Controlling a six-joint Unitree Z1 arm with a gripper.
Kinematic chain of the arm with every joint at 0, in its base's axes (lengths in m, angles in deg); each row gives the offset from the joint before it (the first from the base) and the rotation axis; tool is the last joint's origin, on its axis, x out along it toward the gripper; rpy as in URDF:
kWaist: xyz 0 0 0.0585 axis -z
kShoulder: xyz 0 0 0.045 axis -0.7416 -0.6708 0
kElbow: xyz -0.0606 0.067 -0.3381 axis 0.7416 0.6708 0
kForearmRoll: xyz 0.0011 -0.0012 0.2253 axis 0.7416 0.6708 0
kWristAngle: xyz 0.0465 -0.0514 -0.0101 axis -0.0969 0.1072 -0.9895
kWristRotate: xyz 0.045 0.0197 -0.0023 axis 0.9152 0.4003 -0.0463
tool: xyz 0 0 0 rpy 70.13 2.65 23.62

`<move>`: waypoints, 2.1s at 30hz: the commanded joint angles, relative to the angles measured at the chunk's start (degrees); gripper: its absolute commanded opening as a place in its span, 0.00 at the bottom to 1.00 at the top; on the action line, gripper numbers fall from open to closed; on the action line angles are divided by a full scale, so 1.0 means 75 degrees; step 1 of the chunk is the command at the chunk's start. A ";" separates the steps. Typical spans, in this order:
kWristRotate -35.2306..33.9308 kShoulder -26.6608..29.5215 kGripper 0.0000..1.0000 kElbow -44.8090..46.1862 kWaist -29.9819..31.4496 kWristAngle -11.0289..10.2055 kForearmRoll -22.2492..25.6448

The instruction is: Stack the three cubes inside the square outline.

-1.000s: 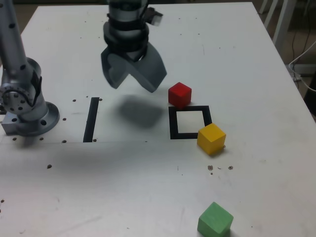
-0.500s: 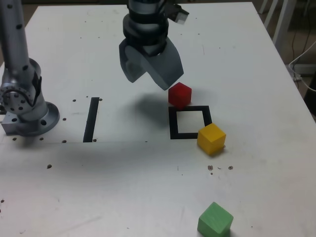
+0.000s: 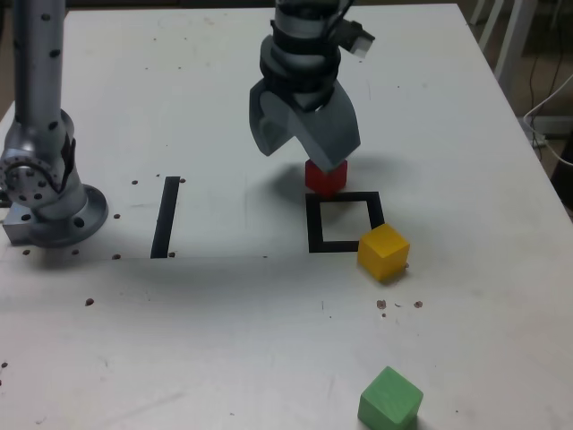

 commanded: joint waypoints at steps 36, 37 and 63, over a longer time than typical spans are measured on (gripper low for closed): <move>-0.0243 -0.1106 0.33 -0.0472 0.0068 0.0231 -0.0155; -0.0245 -0.1106 0.33 -0.0470 0.0068 0.0232 -0.0151; -0.2124 -0.0989 0.33 -0.0885 0.0256 0.0979 0.0294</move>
